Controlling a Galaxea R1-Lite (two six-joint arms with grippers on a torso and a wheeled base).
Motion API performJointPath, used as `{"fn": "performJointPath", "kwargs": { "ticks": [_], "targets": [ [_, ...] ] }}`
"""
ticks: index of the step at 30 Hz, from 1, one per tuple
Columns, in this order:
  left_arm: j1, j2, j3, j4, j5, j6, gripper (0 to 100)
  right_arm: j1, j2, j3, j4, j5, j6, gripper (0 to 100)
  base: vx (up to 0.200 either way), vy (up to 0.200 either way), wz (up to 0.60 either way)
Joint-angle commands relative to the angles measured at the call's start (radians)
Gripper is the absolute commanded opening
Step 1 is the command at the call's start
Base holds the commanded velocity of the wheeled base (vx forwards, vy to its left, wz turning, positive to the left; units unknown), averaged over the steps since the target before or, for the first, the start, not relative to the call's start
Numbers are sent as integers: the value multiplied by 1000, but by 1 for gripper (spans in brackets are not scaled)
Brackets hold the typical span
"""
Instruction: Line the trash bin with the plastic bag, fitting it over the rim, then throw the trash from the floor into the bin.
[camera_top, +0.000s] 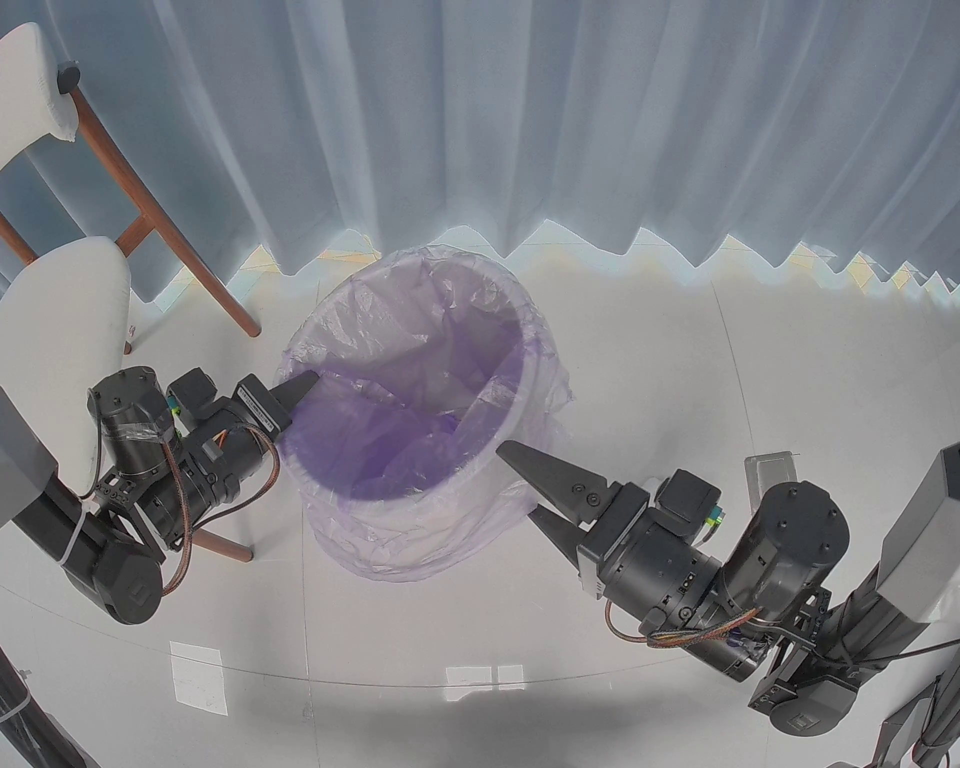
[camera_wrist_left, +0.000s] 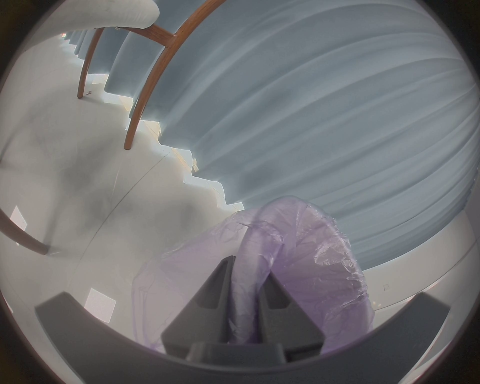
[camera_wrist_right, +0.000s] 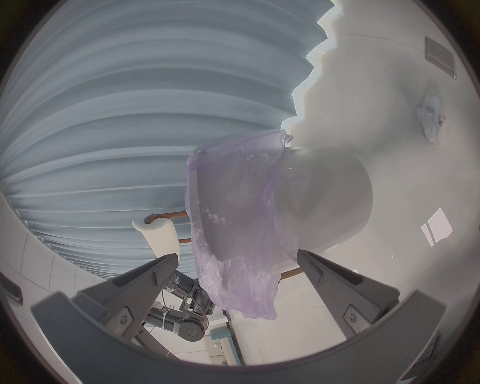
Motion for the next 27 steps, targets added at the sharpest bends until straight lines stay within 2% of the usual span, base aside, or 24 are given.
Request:
{"fn": "performJointPath", "kwargs": {
  "ticks": [1, 13, 14, 27],
  "targets": [
    [-27, 1, 2, -1, 8, 0, 0, 2, -9, -4, -15, 0, -2, 100, 0, 0, 0],
    [-27, 3, 2, -1, 8, 1, 0, 16, -10, -4, -15, -4, -2, 100, 0, 0, 0],
    [-27, 3, 2, -1, 8, 1, 0, 18, -9, -5, -15, -6, -2, 0, 0, 0, 0],
    [-26, 0, 1, -1, 8, 0, 0, 11, -4, 3, -15, -6, -3, 0, 0, 0, 0]
  ]
}}
